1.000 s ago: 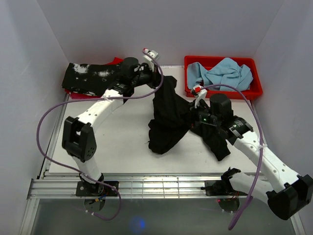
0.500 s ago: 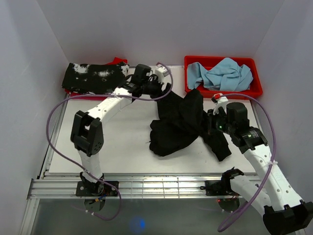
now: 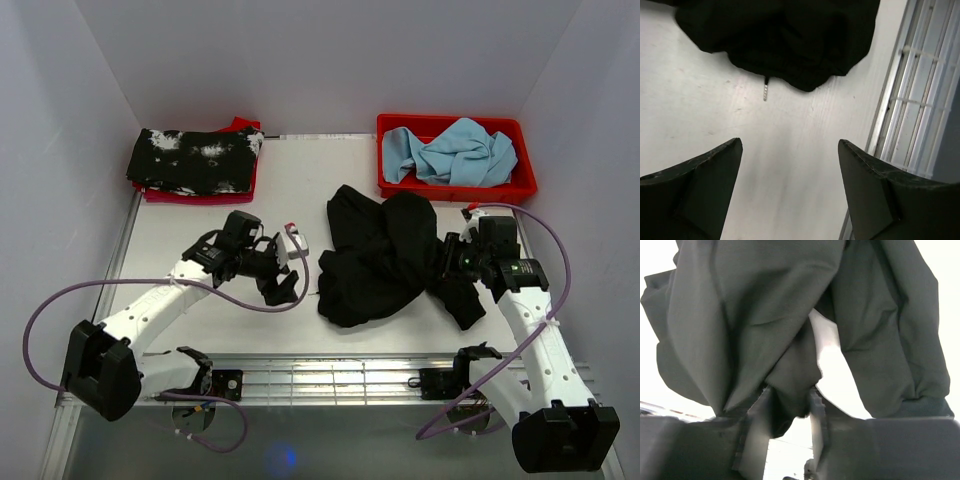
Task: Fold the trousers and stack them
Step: Flatten the trousers out
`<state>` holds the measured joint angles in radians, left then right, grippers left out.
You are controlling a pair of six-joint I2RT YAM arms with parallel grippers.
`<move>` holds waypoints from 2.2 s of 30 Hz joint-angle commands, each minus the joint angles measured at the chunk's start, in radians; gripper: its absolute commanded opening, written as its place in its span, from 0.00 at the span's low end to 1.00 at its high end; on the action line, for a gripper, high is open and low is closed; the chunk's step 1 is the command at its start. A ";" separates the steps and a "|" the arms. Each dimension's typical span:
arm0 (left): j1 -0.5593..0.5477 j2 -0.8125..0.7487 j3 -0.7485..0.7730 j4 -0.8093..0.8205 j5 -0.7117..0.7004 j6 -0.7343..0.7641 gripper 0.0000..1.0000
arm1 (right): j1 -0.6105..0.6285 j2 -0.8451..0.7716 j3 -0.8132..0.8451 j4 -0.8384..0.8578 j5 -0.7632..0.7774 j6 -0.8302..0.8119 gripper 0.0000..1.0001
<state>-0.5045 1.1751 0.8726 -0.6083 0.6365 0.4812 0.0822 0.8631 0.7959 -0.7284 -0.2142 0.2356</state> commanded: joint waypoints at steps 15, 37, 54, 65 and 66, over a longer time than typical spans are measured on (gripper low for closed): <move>-0.296 0.251 -0.124 0.412 -0.133 0.131 0.89 | -0.062 0.034 0.204 -0.013 -0.189 -0.337 0.82; -0.301 0.207 -0.109 0.275 -0.323 0.116 0.00 | 0.011 0.505 0.092 0.202 -0.058 -0.466 0.21; 0.069 -0.097 -0.112 -0.059 -0.529 0.033 0.00 | -0.360 0.383 0.319 -0.141 -0.004 -0.791 0.08; 0.256 -0.230 -0.150 0.022 -0.784 0.045 0.00 | -0.552 0.399 0.476 -0.177 -0.143 -0.863 0.08; 0.259 -0.230 -0.133 0.021 -0.787 0.042 0.00 | -0.552 0.399 0.480 -0.174 -0.146 -0.863 0.08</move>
<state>-0.2665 0.9829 0.7189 -0.6186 -0.0570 0.5232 -0.4637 1.2617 1.2171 -0.9031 -0.3130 -0.5980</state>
